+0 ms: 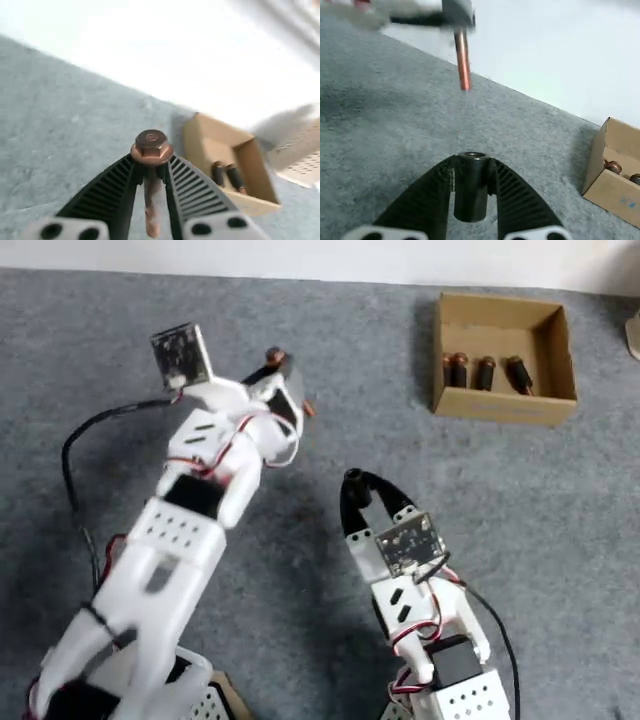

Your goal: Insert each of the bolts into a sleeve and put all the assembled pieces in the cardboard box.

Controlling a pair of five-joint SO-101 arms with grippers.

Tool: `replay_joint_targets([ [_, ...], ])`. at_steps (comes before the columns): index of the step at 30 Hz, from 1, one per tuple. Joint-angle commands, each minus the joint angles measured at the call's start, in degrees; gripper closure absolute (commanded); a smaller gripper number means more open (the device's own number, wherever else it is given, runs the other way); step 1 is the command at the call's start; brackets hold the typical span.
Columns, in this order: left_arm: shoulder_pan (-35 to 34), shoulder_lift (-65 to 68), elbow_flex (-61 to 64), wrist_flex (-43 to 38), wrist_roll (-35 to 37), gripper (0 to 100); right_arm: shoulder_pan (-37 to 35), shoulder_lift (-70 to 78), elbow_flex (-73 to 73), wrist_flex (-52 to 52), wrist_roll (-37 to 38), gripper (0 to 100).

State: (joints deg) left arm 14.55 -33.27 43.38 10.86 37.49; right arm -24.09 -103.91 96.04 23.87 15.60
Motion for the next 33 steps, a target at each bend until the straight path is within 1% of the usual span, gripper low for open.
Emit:
replay_joint_targets([
  [1,2.5,-9.3,1.9,-1.7,-0.4,99,-0.8,-0.9,7.0,0.1,0.1,99.2],
  [5,5.4,-15.3,6.3,-1.8,-0.4,99,-0.9,-1.3,7.1,0.0,0.1,99.2],
  [7,5.7,-16.7,7.5,-1.8,-0.4,99,-1.9,-1.0,7.1,-2.3,0.1,99.2],
  [10,5.8,-17.0,9.2,-1.8,-0.4,99,-2.6,-1.0,7.1,-4.5,0.1,99.2],
  [16,6.0,-17.0,10.9,-1.7,-0.1,99,-2.8,-0.9,7.1,-4.6,0.1,99.2],
  [22,12.0,-17.3,11.9,-1.7,-0.1,99,-2.8,-0.9,7.1,-4.6,0.1,99.2],
  [26,14.2,-17.0,12.4,-1.6,-0.1,99,-2.8,-0.9,7.1,-4.5,0.1,99.2],
  [33,13.8,-17.5,14.2,-1.6,-0.1,99,-2.8,-0.9,7.1,-4.5,0.1,99.2],
])
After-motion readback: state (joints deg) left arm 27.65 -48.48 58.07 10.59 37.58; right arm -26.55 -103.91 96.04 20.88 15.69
